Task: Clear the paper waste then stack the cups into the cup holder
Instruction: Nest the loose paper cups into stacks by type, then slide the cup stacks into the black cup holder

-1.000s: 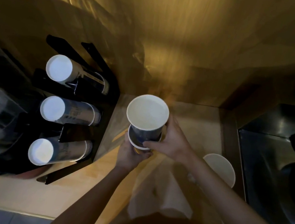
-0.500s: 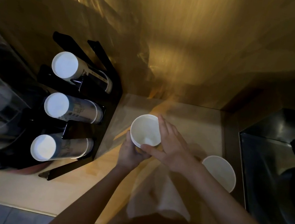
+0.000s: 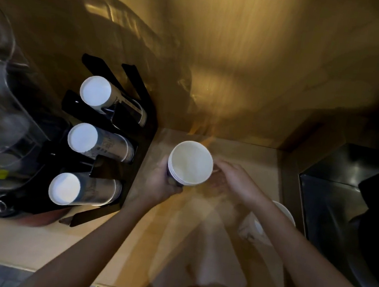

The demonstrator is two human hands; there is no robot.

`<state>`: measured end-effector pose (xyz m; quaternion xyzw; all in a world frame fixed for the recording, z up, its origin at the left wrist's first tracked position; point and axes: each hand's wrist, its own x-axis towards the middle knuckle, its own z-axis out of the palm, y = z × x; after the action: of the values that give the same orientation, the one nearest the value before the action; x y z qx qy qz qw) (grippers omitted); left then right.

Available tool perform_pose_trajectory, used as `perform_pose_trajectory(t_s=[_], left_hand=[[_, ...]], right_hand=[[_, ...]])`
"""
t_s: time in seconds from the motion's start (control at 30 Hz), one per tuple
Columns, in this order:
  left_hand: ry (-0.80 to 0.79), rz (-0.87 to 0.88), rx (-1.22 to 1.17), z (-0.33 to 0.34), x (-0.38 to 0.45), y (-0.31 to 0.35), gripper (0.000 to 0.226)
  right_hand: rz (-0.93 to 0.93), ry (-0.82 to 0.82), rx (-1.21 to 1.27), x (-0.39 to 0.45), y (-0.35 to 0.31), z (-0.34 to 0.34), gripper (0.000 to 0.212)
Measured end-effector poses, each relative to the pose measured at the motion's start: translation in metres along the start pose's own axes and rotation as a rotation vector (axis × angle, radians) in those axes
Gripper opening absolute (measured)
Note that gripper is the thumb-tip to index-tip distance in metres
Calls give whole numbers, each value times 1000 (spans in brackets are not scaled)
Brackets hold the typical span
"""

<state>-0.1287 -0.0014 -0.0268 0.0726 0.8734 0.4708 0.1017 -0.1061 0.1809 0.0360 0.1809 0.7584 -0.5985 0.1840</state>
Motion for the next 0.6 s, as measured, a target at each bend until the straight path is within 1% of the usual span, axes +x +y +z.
perform_pose_trajectory(t_s=[0.03, 0.07, 0.1, 0.13, 0.17, 0.2, 0.27, 0.37, 0.4, 0.43, 0.47, 0.53, 0.6], left_hand=[[-5, 114, 79, -10, -1, 9, 83], [-33, 236, 175, -20, -3, 19, 80], [-70, 349, 277, -30, -6, 29, 75], [-93, 449, 382, -39, -10, 38, 69], [-90, 542, 481, -48, -12, 47, 63], [-68, 628, 570, -56, -15, 54, 56], [-6, 764, 725, -73, -21, 64, 48], [123, 915, 912, -100, -32, 69, 49], [173, 919, 919, -108, -38, 71, 49], [226, 887, 875, -115, -43, 73, 49], [282, 823, 780, -122, -49, 77, 49], [366, 678, 497, -137, -59, 84, 53], [344, 582, 231, -154, -66, 92, 61]], right_hand=[[97, -29, 109, -4, -3, 1, 43], [199, -90, 204, -9, -4, 1, 47], [281, -185, 262, -13, -5, 1, 52], [318, -299, 276, -17, -6, 2, 57], [315, -395, 275, -20, -7, 4, 62], [286, -454, 278, -23, -9, 7, 65], [192, -488, 287, -29, -13, 15, 65], [23, -535, 321, -34, -22, 31, 70], [-31, -554, 350, -35, -25, 37, 70], [-81, -560, 385, -37, -29, 43, 66], [-128, -546, 395, -39, -35, 48, 58], [-224, -495, 319, -43, -51, 58, 47], [-343, -435, 221, -44, -72, 69, 49]])
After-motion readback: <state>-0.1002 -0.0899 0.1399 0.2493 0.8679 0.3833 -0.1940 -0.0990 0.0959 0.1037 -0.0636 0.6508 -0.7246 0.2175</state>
